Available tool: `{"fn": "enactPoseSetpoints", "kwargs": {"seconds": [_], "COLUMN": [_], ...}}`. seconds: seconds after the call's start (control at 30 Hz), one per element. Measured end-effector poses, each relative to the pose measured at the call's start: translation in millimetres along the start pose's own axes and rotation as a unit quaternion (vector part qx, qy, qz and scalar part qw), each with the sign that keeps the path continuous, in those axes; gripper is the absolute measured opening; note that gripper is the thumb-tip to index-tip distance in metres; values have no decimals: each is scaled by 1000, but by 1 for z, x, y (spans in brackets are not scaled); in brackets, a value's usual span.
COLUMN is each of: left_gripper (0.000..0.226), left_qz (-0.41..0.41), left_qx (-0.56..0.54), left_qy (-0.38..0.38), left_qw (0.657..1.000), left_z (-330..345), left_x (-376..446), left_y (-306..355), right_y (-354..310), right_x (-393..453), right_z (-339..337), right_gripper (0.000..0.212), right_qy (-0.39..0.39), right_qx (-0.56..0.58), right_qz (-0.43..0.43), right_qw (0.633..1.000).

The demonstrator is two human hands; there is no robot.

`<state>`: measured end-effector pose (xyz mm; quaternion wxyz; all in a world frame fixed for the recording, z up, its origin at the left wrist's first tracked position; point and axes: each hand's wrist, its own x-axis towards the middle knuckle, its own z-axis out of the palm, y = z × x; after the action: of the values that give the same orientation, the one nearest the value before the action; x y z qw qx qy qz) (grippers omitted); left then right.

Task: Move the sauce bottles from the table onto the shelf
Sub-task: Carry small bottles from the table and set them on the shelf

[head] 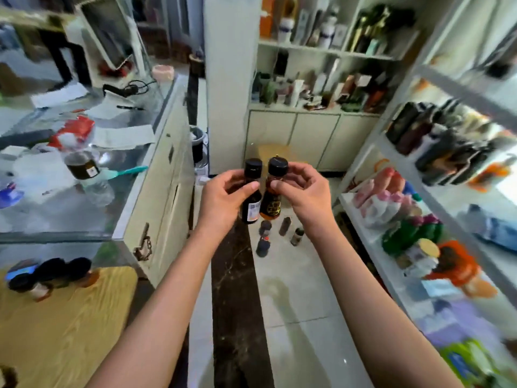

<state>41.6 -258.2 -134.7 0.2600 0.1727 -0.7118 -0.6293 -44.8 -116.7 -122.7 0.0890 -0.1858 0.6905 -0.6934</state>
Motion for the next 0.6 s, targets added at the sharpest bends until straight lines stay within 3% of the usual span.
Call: {"fn": "enactPoseSetpoints", "kwargs": {"seconds": [0.43, 0.6], "left_gripper": [19, 18], "left_qz": [15, 6], "left_qx": [-36, -67], "left_qy": [-239, -294], "left_qw": [970, 953], "left_z": [313, 401], "left_x": [-35, -47], "left_y": [87, 109], "right_y": [-56, -70], "right_x": [-31, -45], "right_z": [-313, -403], "right_gripper": [37, 37], "right_qy": [180, 235], "right_qx": [-80, -102], "right_qz": [-108, -125], "right_qw": [974, 958]}}
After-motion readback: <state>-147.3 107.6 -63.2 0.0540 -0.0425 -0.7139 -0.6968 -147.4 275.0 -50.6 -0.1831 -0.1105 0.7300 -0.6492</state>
